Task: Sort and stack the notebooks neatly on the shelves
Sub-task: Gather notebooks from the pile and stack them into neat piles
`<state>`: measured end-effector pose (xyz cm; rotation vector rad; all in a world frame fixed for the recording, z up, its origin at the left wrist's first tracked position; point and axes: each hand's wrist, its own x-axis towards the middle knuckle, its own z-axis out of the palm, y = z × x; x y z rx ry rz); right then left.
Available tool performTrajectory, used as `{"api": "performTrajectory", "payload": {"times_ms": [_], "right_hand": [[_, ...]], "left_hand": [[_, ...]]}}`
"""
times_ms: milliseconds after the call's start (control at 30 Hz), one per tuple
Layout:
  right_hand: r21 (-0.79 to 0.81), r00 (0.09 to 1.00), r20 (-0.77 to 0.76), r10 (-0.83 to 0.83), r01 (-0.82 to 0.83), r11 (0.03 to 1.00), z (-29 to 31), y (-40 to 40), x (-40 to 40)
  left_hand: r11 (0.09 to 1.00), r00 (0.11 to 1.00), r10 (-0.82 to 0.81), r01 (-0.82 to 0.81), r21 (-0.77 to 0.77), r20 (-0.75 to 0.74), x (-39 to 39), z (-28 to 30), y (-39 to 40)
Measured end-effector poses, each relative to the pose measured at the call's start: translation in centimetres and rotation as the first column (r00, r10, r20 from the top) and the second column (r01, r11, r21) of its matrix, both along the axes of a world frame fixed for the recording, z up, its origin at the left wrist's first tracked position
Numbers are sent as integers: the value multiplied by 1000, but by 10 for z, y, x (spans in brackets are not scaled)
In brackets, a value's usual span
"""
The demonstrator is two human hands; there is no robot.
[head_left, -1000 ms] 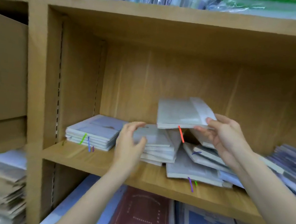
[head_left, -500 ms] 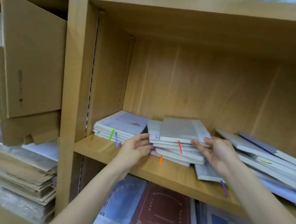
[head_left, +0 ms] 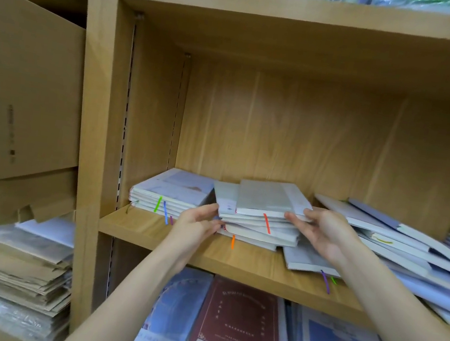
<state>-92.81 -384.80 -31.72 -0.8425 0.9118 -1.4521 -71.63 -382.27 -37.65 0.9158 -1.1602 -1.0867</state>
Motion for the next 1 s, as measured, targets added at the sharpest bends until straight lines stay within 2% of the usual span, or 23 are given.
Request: {"api": "performTrajectory", "payload": {"times_ms": [167,367,433,533,567,600,633,667,733,767,800,833,867,933,1000], "right_hand": [[1,990,-137,25,-25,1000,10,4,-4],[-68,976,-215,39,-55,996,24,39,-29],[-120,966,-259,-14,-18,993,25,48,-44],[-269,930,-309,-200,117,956,38,60,-78],[-318,895,-349,-279,167,933,42,64,-93],[-370,821,-427,-378,222,902,45,66,-111],[-432,690,-543,-479,259,864,46,63,-127],[-490,502,-668,-550,259,832,45,59,-145],[-466,139,-863,-485,150,872,39,55,-179],[-387,17,-921,-390,94,917,34,52,-193],[-299,-52,-954,-296,65,952,27,49,-206],[-236,-71,-970,-232,59,970,20,47,-216],[-216,-50,-976,-213,59,975,14,46,-224],[-277,10,-961,-277,55,959,1,42,-235],[-350,55,-934,-353,54,935,-8,38,-241]], "left_hand": [[987,960,159,-156,-33,229,-1,-2,2],[903,816,405,-287,-319,413,-8,0,5],[871,777,458,-295,-393,431,-17,6,8],[836,740,487,-241,-493,464,-41,20,10],[834,738,477,-207,-511,478,-52,24,10],[836,742,456,-166,-524,492,-68,27,9],[833,745,442,-135,-536,500,-78,30,8],[830,744,432,-107,-547,510,-90,32,7],[822,742,410,-48,-568,530,-120,36,4],[817,738,396,-12,-576,546,-135,38,3],[815,725,378,34,-579,575,-148,40,2],[815,704,357,86,-573,614,-161,41,0],[823,672,331,138,-551,662,-171,42,-3],[862,592,270,202,-464,759,-186,43,-9],[896,561,225,203,-396,797,-194,44,-15]]}}
